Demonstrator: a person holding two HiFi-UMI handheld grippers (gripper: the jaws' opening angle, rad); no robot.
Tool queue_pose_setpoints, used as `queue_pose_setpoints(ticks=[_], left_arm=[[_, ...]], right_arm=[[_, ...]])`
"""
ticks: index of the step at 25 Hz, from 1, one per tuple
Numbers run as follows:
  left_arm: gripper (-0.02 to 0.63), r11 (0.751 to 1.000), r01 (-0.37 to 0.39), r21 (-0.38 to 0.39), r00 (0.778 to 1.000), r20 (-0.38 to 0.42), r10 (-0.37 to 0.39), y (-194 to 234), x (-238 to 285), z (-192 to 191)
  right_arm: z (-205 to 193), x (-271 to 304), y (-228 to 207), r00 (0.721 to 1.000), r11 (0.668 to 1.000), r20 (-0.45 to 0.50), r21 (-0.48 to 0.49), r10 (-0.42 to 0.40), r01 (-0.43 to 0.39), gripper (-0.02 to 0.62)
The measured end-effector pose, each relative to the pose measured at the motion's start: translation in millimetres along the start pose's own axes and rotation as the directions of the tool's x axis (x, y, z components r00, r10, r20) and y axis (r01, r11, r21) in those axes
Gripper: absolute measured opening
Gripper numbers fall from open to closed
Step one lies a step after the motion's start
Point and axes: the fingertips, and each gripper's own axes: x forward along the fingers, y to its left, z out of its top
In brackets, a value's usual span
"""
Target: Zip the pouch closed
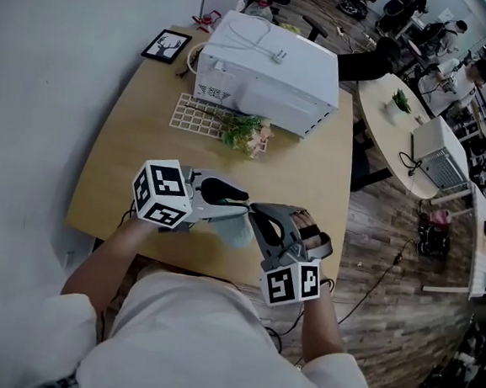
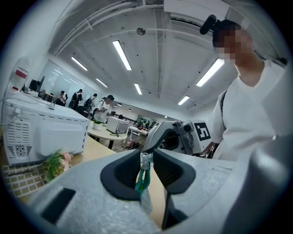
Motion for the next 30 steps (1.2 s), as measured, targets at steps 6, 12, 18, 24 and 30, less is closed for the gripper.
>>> queue_pose_setpoints(ticks=[6, 12, 18, 24, 30], left_arm=[[0.06, 0.995, 0.079, -0.054, 0.997, 0.005, -0.079, -1, 1, -4], [0.057, 0.995, 0.047, -0.083, 0.989, 0.145, -0.034, 0, -14, 1], [0.057, 0.996, 0.027, -0.082, 0.989, 0.145, -0.015, 0, -15, -11], [0.057, 0.995, 0.012, -0.102, 0.982, 0.191, 0.008, -1, -17, -8], [0.056, 0.996, -0.005, -0.093, 0.981, 0.193, 0.023, 0, -16, -9]], right_arm=[[-1, 1, 4, 1.0, 0.999, -0.005, -0.026, 0.019, -0.019, 0.017], [-5, -7, -5, 1.0, 0.998, 0.009, 0.059, -0.009, 0.008, 0.017], [-1, -10, -11, 0.999, 0.993, 0.042, 0.117, -0.031, 0.026, 0.017], [4, -10, -13, 0.998, 0.99, 0.059, 0.137, -0.035, 0.026, 0.017], [2, -9, -12, 0.998, 0.99, 0.062, 0.143, -0.031, 0.022, 0.017]])
